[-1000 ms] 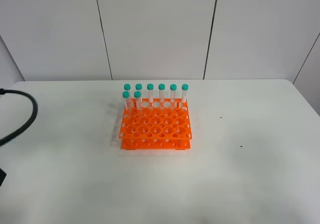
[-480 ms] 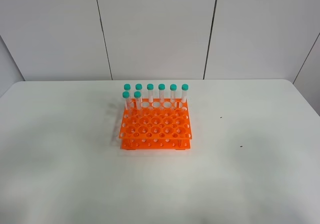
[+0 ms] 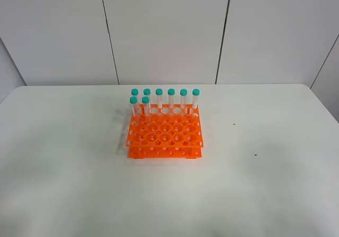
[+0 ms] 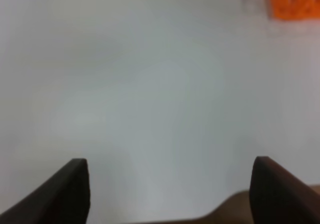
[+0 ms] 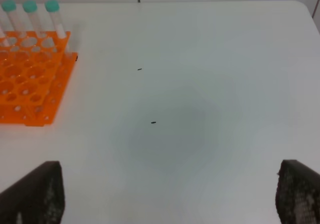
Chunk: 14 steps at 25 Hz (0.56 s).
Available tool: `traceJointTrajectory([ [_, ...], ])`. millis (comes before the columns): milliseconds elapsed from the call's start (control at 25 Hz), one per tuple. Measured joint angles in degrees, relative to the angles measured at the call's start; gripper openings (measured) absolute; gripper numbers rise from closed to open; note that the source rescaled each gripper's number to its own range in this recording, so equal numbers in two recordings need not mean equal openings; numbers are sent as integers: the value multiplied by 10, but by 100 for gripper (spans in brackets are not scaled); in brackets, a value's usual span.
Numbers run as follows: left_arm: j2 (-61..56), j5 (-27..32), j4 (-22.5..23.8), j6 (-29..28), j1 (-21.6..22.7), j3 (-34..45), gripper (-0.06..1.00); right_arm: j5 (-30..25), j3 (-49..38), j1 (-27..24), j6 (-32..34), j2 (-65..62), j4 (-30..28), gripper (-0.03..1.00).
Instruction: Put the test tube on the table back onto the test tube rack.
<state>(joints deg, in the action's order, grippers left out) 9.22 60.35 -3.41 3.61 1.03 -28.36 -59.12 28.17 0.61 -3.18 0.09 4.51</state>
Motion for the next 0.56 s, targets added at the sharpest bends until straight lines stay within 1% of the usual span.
traceJointTrajectory([
  [240,-91,1,0,0,0,0,97,0,0,0,0,0,0,92],
  [560,-95,1,-1,2,0,0,97,0,0,0,0,0,0,92],
])
